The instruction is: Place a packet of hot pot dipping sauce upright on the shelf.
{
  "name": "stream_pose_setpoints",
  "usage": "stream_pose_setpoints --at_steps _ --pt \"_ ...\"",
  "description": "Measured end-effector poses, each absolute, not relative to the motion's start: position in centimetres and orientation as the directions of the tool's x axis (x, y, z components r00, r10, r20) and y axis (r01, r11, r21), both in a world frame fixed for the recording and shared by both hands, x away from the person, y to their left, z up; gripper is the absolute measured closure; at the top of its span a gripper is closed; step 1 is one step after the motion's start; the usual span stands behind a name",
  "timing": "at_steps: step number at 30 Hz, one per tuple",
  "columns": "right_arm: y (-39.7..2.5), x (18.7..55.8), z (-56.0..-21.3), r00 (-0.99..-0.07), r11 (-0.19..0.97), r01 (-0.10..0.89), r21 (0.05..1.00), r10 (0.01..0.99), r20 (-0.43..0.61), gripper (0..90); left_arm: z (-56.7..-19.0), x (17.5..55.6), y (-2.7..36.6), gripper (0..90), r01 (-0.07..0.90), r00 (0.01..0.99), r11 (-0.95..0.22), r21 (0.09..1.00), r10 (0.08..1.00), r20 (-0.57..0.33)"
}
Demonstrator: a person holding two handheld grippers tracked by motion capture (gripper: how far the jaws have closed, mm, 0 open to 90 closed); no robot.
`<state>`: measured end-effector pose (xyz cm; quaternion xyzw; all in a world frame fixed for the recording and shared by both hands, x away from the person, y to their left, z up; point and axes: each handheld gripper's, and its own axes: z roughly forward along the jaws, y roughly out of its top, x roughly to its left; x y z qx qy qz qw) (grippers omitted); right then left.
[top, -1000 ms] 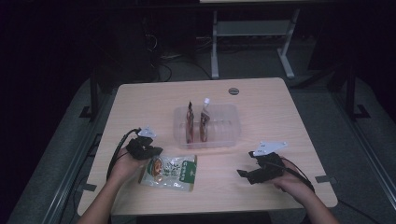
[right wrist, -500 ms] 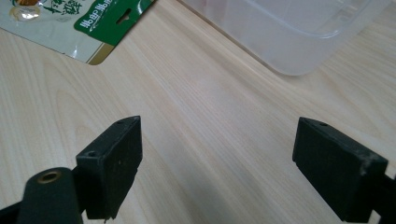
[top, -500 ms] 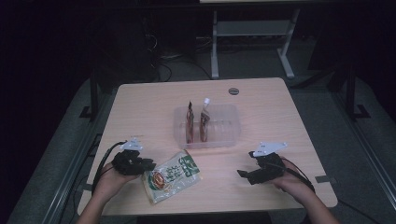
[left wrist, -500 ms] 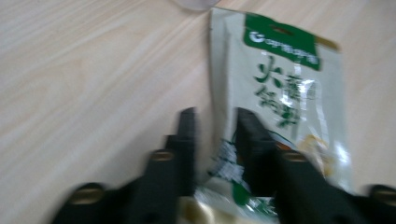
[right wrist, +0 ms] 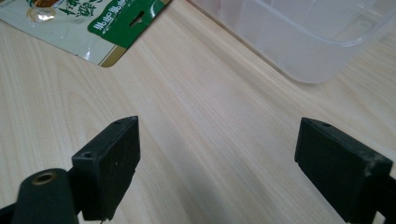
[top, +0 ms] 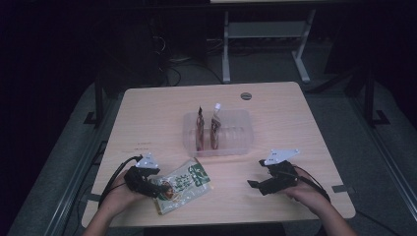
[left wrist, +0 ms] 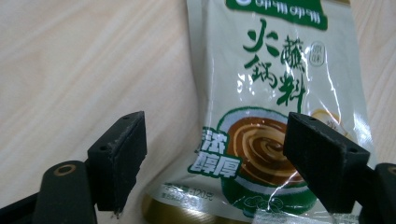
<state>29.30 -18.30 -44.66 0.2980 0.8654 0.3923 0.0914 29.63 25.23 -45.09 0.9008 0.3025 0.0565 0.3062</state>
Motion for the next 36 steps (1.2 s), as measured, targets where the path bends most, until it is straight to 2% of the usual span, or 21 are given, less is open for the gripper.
stream_pose_setpoints --at_steps 5,9,14,19,20,21,23,24,26,27,28,30,34,36 --pt "-18.2 29.3 -44.5 -0.806 0.513 0.449 0.731 0.586 0.084 13.9 -45.5 29.5 24.9 21.0 0.510 0.820 -0.646 0.567 0.564 -0.095" --pt "-18.1 29.4 -44.4 -0.817 0.521 0.445 0.728 0.570 0.091 13.8 -45.6 29.2 24.6 19.5 0.478 0.837 -0.676 0.561 0.544 -0.057" --pt "-17.8 29.5 -44.3 -0.797 0.518 0.492 0.700 0.592 0.122 13.6 -45.6 28.9 24.3 19.3 0.435 0.859 -0.709 0.556 0.512 -0.019" --pt "-17.8 29.9 -43.9 -0.781 0.512 0.524 0.681 0.608 0.144 9.1 -45.5 28.7 24.1 31.9 0.419 0.864 -0.709 0.568 0.504 -0.009" --pt "-18.0 30.0 -43.8 -0.792 0.518 0.517 0.681 0.591 0.152 6.1 -45.5 28.7 24.1 31.9 0.419 0.863 -0.706 0.571 0.505 -0.008" --pt "-18.0 30.0 -43.8 -0.800 0.524 0.513 0.680 0.578 0.158 1.4 -45.5 28.7 24.1 36.3 0.418 0.862 -0.700 0.579 0.506 -0.010" --pt "-18.1 29.9 -43.7 -0.808 0.538 0.501 0.678 0.571 0.144 4.8 -45.5 28.7 24.2 42.8 0.418 0.860 -0.694 0.587 0.510 -0.010" --pt "-18.0 29.8 -43.7 -0.805 0.550 0.499 0.669 0.580 0.123 5.5 -45.5 28.8 24.2 49.9 0.417 0.859 -0.687 0.596 0.511 -0.012" --pt "-18.0 29.8 -43.7 -0.805 0.552 0.499 0.668 0.581 0.122 6.0 -45.5 28.8 24.2 51.7 0.415 0.860 -0.688 0.596 0.510 -0.011" --pt "-17.9 29.7 -43.7 -0.804 0.553 0.497 0.669 0.582 0.117 8.0 -45.5 28.8 24.2 54.7 0.421 0.856 -0.682 0.598 0.516 -0.014" --pt "-17.9 29.7 -43.7 -0.801 0.560 0.499 0.662 0.589 0.106 9.2 -45.4 28.9 24.3 62.6 0.421 0.855 -0.681 0.600 0.518 -0.013" --pt "-17.9 29.7 -43.7 -0.803 0.560 0.500 0.660 0.585 0.112 11.2 -45.4 29.0 24.3 64.7 0.423 0.855 -0.679 0.600 0.518 -0.016" --pt "-18.1 29.6 -43.7 -0.798 0.547 0.504 0.668 0.591 0.119 14.6 -45.3 29.0 24.3 81.5 0.429 0.854 -0.674 0.602 0.519 -0.028" --pt "-18.2 29.6 -43.7 -0.800 0.549 0.501 0.670 0.588 0.116 15.2 -45.3 29.0 24.3 84.4 0.424 0.857 -0.676 0.603 0.515 -0.026"
